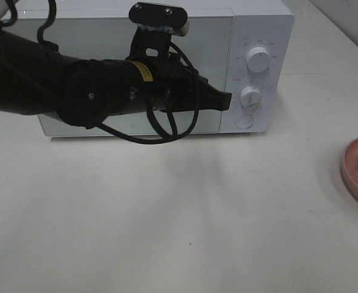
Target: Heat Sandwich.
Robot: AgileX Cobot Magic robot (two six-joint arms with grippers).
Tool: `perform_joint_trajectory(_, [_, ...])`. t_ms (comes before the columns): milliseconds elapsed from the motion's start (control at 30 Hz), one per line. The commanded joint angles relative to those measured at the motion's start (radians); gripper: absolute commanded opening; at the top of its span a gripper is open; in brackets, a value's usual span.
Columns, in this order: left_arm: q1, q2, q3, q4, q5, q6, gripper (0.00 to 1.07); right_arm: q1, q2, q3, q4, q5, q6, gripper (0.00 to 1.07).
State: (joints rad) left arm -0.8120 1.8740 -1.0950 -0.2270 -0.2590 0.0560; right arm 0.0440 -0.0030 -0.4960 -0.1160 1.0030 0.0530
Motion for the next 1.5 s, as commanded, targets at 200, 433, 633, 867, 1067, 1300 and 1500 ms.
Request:
perform_joint_trajectory(200, [-0.009, -0.125, 0.002, 0.015, 0.483, -0.001, 0.99, -0.007, -0.029, 0.002, -0.004, -0.008, -0.006, 0.75])
perform_joint_trajectory(433, [-0.009, -0.192, 0.002, 0.053, 0.723, 0.009, 0.98, -0.007, -0.029, 0.002, -0.004, -0.008, -0.006, 0.75])
perform_joint_trajectory(633, [0.027, -0.228, 0.002, 0.091, 0.903, 0.008, 0.98, -0.007, -0.029, 0.002, -0.004, -0.008, -0.006, 0.75])
perform_joint_trajectory(867, [0.177, -0.289, 0.002, 0.078, 1.083, 0.008, 0.98, -0.007, -0.029, 0.002, -0.004, -0.008, -0.006, 0.75])
perform_joint_trajectory(1067, [0.301, -0.344, 0.002, 0.086, 1.136, 0.008, 0.98, -0.007, -0.029, 0.002, -0.004, -0.008, -0.007, 0.75])
perform_joint_trajectory(1300, [0.531, -0.464, 0.035, 0.092, 1.210, 0.031, 0.98, -0.007, -0.029, 0.002, -0.004, -0.008, -0.006, 0.75])
perform_joint_trajectory(1500, [0.694, -0.579, 0.128, 0.090, 1.216, 0.031, 0.98, -0.007, -0.029, 0.002, -0.004, -0.008, -0.006, 0.75])
